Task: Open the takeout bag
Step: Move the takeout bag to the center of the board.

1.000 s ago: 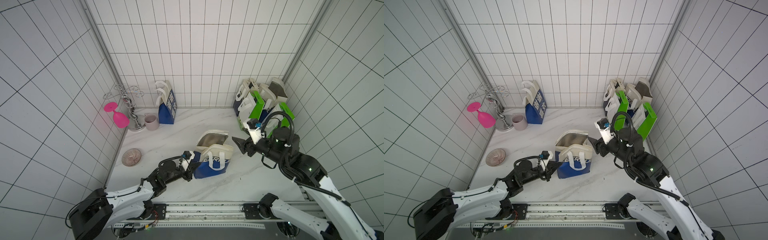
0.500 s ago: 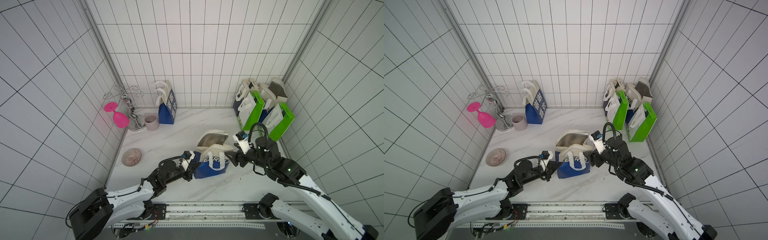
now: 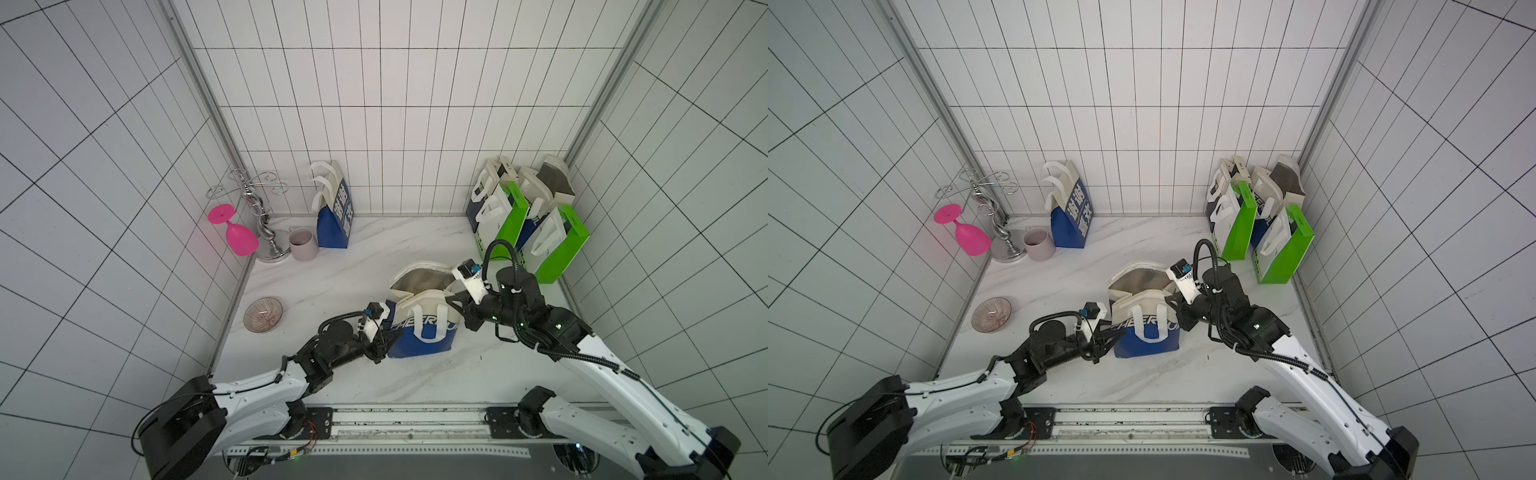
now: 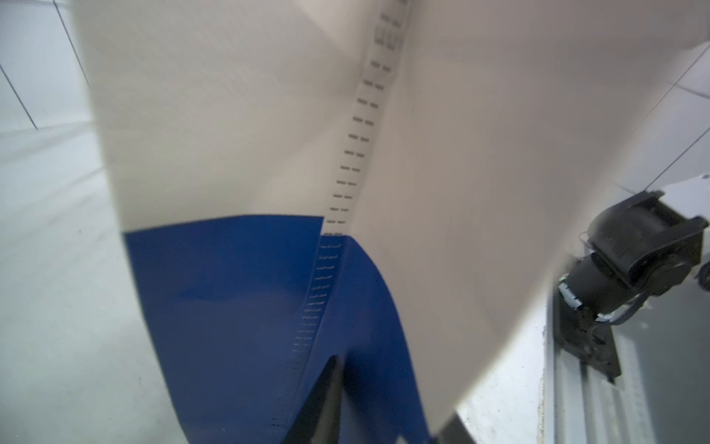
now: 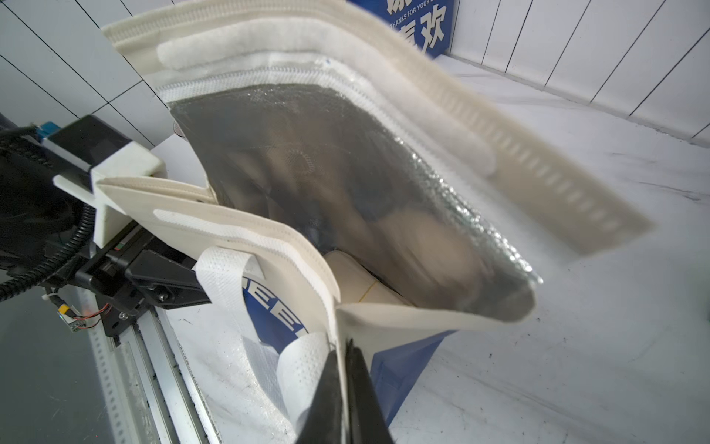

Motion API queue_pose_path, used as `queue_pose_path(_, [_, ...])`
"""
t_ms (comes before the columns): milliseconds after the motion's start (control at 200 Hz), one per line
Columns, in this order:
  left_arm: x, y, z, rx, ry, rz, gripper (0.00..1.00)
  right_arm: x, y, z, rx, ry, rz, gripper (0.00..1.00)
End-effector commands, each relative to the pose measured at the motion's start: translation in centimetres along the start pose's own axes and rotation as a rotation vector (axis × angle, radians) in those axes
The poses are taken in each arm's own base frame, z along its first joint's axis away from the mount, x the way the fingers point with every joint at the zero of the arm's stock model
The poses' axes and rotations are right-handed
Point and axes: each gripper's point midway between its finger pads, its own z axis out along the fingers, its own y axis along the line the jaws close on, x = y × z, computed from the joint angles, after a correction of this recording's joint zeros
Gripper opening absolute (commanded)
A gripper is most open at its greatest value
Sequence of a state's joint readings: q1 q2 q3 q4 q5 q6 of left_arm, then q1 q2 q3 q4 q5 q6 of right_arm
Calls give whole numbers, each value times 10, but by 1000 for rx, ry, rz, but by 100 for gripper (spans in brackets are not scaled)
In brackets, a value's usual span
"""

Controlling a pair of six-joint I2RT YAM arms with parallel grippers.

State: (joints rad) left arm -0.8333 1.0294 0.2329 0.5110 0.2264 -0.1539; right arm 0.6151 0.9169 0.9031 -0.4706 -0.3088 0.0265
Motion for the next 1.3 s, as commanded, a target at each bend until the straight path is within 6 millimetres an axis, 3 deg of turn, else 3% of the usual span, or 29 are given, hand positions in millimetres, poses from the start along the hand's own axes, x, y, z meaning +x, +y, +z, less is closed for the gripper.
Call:
queue_pose_path(0, [2,14,-4,-84,0,-22,58,-5,-4,4,13,-14,23,0])
queue_pose_path(125, [-5,39,-20,-252,-27,-17,62,-35,-27,-2,151,-96,59,0])
queue_pose_path(330, [-13,81,-61,-532,-144,-58,68,-93,-49,-1,221,-198,112,0])
queue_pose_path(495, [-16,78,-66,-512,-194,-49,69,-130,-92,9,302,-280,192,0])
queue_pose_path(840, [-11,77,-56,-504,-125,-48,68,-188,-218,16,549,-426,291,0])
queue_pose_path(999, [-11,77,-56,-499,-128,-48,68,-205,-272,35,654,-470,347,0])
queue_pose_path(1164, [-9,77,-55,-498,-119,-48,68,-208,-309,60,770,-505,435,0])
queue_pose_path(1294, [-8,77,-54,-499,-115,-47,68,-218,-316,69,896,-525,426,0])
